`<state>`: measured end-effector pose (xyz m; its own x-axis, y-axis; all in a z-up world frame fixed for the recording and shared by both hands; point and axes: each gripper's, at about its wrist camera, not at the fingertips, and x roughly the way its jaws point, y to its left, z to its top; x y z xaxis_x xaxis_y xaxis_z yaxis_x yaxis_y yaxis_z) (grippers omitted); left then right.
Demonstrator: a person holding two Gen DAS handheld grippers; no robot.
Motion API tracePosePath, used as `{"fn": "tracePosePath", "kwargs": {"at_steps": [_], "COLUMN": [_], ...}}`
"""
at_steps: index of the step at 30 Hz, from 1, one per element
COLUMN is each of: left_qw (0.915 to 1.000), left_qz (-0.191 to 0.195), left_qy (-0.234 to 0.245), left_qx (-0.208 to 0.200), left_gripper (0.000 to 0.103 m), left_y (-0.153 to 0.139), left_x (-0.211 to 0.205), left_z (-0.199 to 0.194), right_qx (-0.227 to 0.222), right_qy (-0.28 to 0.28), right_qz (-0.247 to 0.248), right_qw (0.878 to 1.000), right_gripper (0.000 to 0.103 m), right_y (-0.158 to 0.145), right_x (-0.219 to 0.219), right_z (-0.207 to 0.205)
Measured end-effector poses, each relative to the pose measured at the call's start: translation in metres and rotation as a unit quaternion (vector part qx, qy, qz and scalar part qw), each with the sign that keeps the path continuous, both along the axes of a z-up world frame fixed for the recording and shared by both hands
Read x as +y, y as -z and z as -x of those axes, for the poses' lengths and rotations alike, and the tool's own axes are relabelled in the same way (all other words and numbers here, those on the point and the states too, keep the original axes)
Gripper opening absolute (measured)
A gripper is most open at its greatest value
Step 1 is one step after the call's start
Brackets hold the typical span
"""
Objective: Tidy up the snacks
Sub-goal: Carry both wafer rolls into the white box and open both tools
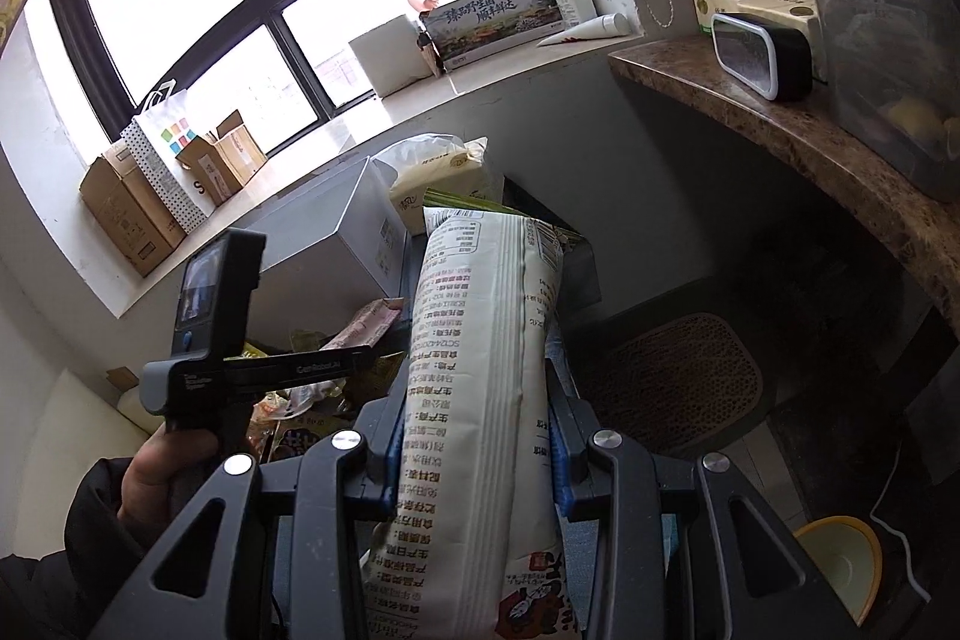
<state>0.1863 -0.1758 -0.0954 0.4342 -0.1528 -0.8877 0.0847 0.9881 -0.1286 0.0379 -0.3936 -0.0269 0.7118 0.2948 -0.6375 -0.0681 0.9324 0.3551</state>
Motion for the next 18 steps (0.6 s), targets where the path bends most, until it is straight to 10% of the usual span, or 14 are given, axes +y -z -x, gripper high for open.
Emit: {"fn": "tracePosePath", "kwargs": {"at_steps": [11, 18], "left_qw": [0.9896, 0.9793], "left_qz": [0.072, 0.038], "left_qy": [-0.01, -0.064], "left_qx": [-0.124, -0.188], "left_gripper": [0.053, 0.053], "left_y": [-0.083, -0.131], "left_x": [0.102, 0.177], "left_z": [0.066, 0.009], "right_qx": [-0.004, -0.046], "right_qy": [-0.096, -0.162], "right_qz": [0.012, 0.012], "right_qw": [0.995, 0.986], "right_gripper": [0.039, 0.039], "right_y": [0.0, -0.034], "right_x": [0.072, 0.153], "right_z": [-0.035, -0.106]}}
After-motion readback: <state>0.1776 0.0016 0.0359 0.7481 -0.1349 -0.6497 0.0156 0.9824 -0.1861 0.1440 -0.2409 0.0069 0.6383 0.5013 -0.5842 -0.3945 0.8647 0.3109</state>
